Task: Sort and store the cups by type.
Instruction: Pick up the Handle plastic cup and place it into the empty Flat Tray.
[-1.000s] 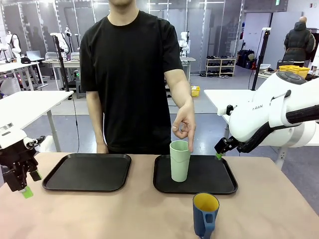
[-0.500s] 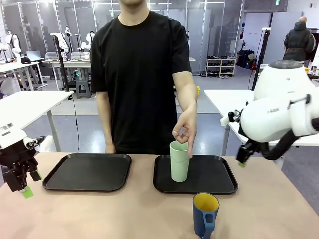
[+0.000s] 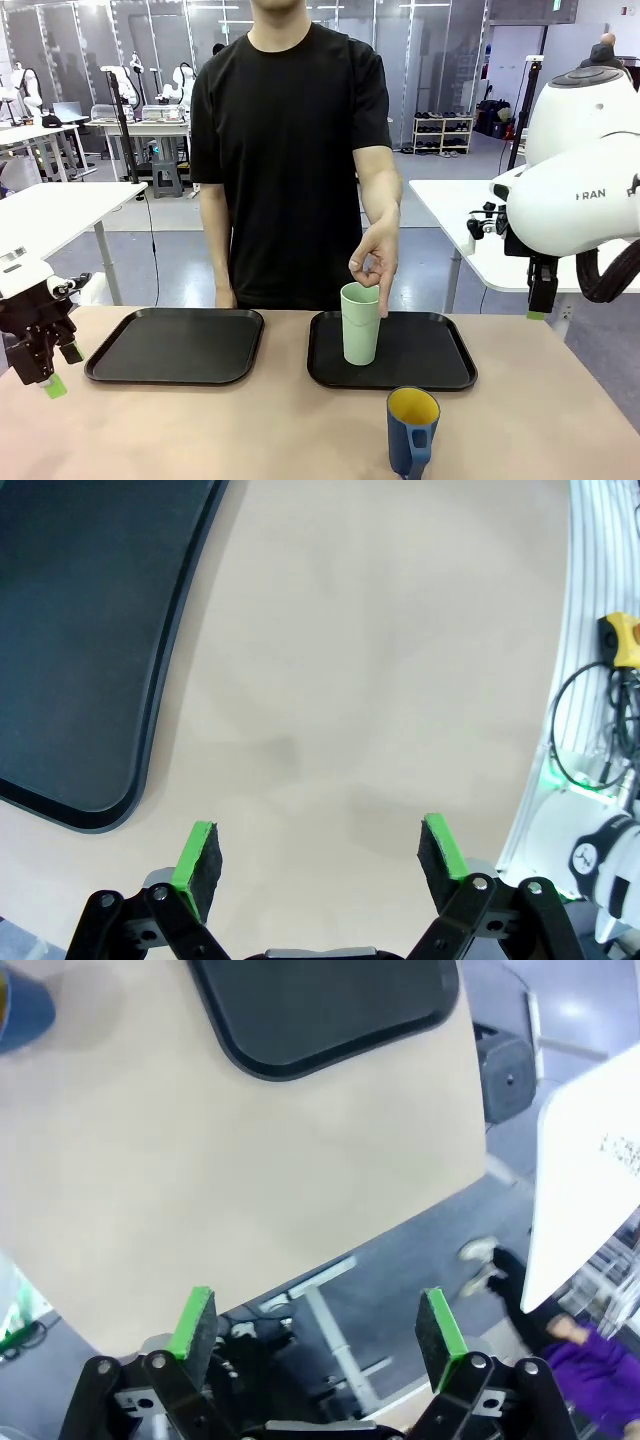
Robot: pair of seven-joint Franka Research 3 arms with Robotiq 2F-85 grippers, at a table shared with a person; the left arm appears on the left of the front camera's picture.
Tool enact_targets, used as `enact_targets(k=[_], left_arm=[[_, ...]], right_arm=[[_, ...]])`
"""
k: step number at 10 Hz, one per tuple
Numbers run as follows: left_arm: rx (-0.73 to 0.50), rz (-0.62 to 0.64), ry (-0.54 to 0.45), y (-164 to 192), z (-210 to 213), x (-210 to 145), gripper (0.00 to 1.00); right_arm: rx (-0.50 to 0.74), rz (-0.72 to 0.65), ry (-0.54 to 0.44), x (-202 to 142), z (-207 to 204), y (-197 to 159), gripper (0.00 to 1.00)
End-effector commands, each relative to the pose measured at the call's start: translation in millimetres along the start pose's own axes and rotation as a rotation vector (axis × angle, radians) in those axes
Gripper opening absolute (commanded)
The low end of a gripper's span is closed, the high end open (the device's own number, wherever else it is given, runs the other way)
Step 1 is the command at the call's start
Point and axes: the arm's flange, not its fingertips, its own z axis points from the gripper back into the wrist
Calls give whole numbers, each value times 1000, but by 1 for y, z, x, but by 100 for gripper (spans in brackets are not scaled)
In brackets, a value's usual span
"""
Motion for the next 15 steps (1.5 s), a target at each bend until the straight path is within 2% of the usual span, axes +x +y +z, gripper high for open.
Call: enact_targets(k=[1,4,5,6,9,10,11,12,15], left_arm=[[0,-6,-7,0,0,-1,100],[0,-6,-7,0,0,-1,100],[0,-6,-7,0,0,-1,100],[0,-6,-7,0,0,-1,100],[0,-6,-7,0,0,-1,100],[0,-6,-7,0,0,-1,100],[0,-6,-7,0,0,-1,100],[0,-6,-7,0,0,-1,100],[0,-6,-7,0,0,-1,100]], right_arm=[[-40,154,-84,-8,-9,8,100],[-53,222,-122,-8,-13,18,100],[-60,113,-104,-5,-11,15,100],[-60,199,-80,0,-11,16,100],[-60,190,-84,-2,-12,17,100],[7,222,-23,-6,-28,21,100],[22,291,-85,-6,-40,30,100],[49,294,-84,-8,-49,40,100],[129,361,-191,-2,-77,75,100]])
